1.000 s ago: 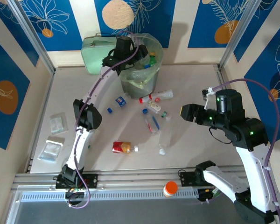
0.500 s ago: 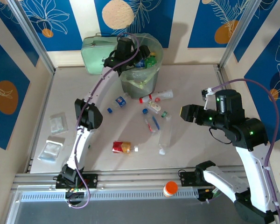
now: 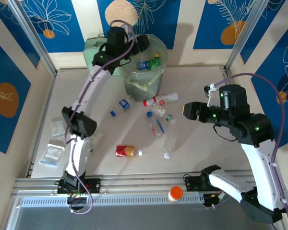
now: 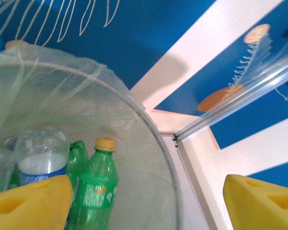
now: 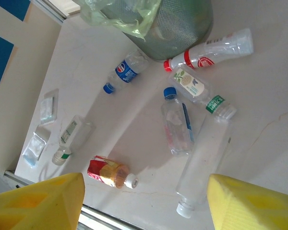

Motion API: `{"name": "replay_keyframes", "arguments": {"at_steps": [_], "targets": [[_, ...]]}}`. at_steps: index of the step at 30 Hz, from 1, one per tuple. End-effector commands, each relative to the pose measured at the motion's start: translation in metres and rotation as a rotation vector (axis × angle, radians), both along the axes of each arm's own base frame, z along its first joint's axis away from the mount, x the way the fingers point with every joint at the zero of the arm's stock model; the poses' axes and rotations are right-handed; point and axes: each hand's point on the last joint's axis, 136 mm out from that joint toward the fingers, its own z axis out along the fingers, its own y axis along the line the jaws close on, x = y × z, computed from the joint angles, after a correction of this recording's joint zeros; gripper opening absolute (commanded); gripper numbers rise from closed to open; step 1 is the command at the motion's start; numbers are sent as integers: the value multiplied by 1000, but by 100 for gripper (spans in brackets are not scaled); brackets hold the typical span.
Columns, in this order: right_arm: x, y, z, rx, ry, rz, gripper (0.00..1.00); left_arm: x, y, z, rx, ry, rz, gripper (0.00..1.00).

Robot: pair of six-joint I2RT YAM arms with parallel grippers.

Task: Put the plastic bottles in the bin

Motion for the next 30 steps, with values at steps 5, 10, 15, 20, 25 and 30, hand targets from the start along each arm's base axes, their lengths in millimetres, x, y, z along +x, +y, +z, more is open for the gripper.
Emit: {"name": "replay_keyframes", "arguments": {"at_steps": [5, 10, 15, 20, 25, 30], "targets": [[8, 19, 16, -25, -62, 87, 68, -78, 37, 28, 119, -60, -30, 82], [21, 41, -2, -111, -15, 142, 68, -128, 70, 11, 204, -15, 28, 81], [36, 69, -33, -213, 71, 184, 68, -177, 105, -15, 255, 56, 69, 81], [52, 94, -94, -345, 230, 215, 68, -221, 132, -35, 276, 113, 87, 82], [67, 107, -156, -455, 363, 227, 71, -243, 148, -48, 305, 137, 100, 83], [79, 113, -212, -568, 469, 234, 72, -250, 152, -57, 311, 161, 101, 83]]}}
